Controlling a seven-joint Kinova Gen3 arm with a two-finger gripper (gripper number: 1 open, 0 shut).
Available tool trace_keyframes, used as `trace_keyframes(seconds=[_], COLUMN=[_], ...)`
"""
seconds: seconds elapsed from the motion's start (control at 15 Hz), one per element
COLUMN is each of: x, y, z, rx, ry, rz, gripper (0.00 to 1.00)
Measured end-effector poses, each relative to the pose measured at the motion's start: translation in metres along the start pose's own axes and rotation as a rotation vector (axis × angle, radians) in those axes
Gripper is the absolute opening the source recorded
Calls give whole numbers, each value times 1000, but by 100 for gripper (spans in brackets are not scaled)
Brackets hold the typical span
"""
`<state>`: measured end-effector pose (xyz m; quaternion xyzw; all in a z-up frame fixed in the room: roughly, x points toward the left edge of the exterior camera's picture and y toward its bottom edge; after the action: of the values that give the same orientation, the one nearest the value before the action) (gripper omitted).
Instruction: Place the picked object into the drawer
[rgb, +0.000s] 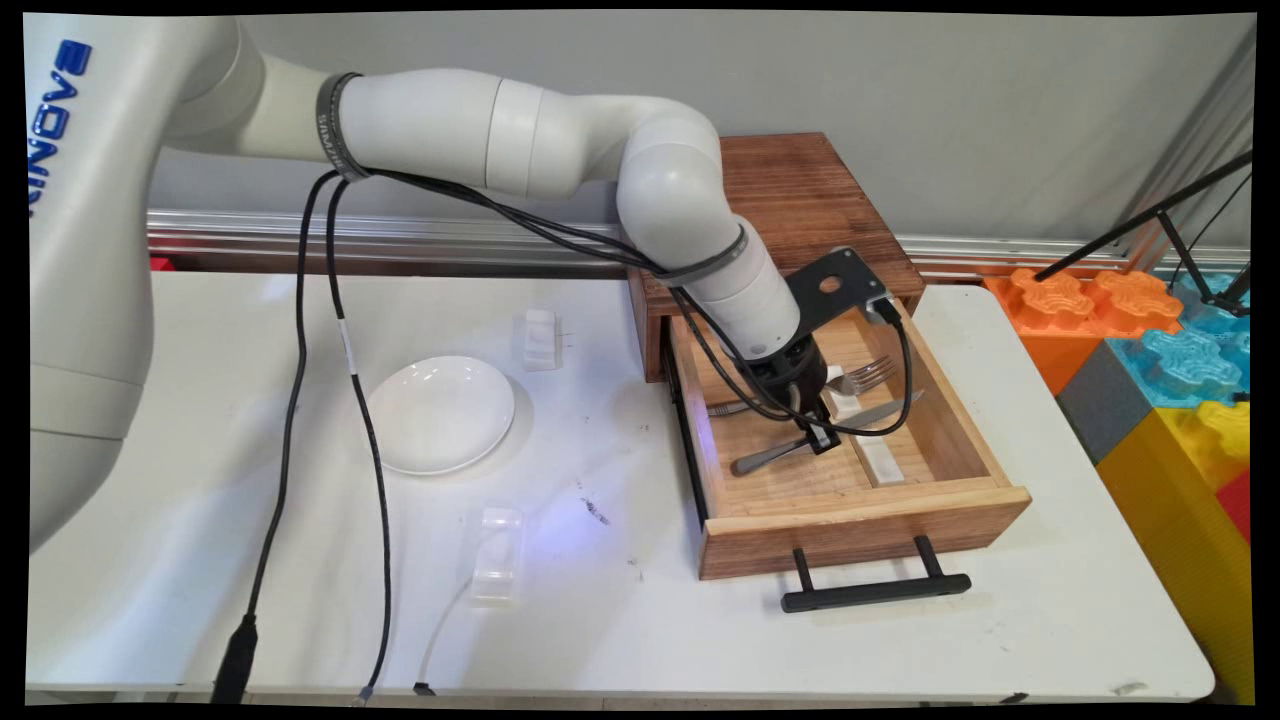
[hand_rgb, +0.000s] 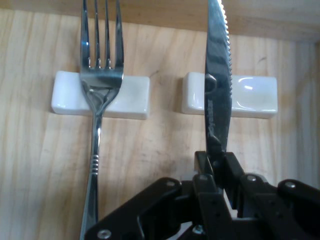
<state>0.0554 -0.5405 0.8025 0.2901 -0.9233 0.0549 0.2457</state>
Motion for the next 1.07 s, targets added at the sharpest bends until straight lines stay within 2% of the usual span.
trace_keyframes(seconds=[0.8,0.87,1.07], x=[-7,-7,-8], y=[-1,-1,-1], z=[7,7,8], rx=[-4,-4,-5], ry=[0,1,2], rz=[-1,-2,-4], gripper=[0,100,100])
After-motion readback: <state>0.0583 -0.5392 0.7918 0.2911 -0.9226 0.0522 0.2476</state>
